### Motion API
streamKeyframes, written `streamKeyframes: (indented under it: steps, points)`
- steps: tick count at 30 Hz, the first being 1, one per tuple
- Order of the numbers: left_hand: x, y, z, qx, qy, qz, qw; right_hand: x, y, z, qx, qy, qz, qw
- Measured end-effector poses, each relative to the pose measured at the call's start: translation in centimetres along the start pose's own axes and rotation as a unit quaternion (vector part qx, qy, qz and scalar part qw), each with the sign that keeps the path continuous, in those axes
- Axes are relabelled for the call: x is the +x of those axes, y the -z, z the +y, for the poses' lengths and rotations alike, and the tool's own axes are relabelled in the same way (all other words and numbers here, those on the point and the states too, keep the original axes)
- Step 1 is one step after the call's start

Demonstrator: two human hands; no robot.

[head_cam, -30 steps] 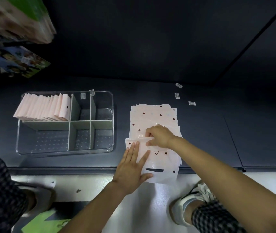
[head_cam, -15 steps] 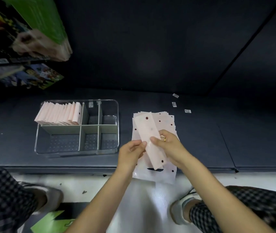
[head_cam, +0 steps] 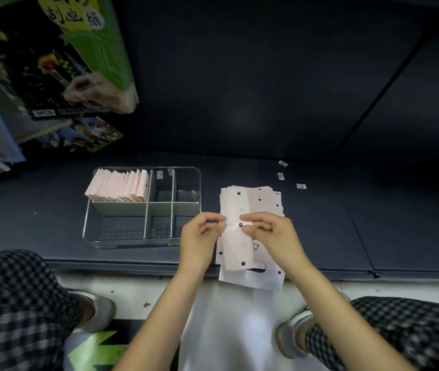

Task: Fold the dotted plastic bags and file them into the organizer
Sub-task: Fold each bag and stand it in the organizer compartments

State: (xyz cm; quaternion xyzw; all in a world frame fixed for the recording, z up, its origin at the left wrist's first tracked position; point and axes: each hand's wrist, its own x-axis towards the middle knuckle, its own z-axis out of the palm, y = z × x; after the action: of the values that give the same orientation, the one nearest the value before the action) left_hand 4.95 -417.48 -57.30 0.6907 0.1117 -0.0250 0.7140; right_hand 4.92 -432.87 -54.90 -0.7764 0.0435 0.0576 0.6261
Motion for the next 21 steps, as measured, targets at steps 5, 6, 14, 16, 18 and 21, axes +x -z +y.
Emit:
streamKeyframes:
  steps: [5,6,14,16,18,21]
  points:
    - [0.1,0.3,0.6,0.052,-0.027,-0.022,0.998,-0.1,0.1,-0.3,-0.013,0.010,0.015,1.000]
    - [0.1,0.4,0.6,0.064,-0.030,-0.014,0.997,0.0,0.1,-0.3,-0.018,0.012,0.018,1.000]
    - [0.2,1.1,1.0,0.173,-0.119,-0.011,0.978,0.0,-0.2,-0.1,-0.153,0.076,0.048,0.984]
    - [0.6,1.4,1.0,0.179,-0.120,-0.028,0.976,0.1,-0.1,-0.2,-0.169,0.086,0.036,0.981]
    - [0.9,1.7,1.0,0.146,-0.090,-0.069,0.983,0.2,-0.2,-0.2,-0.125,0.073,0.018,0.989]
    - [1.0,2.0,0.8,0.090,-0.005,-0.118,0.989,0.3,-0.5,-0.4,0.001,0.032,0.040,0.999]
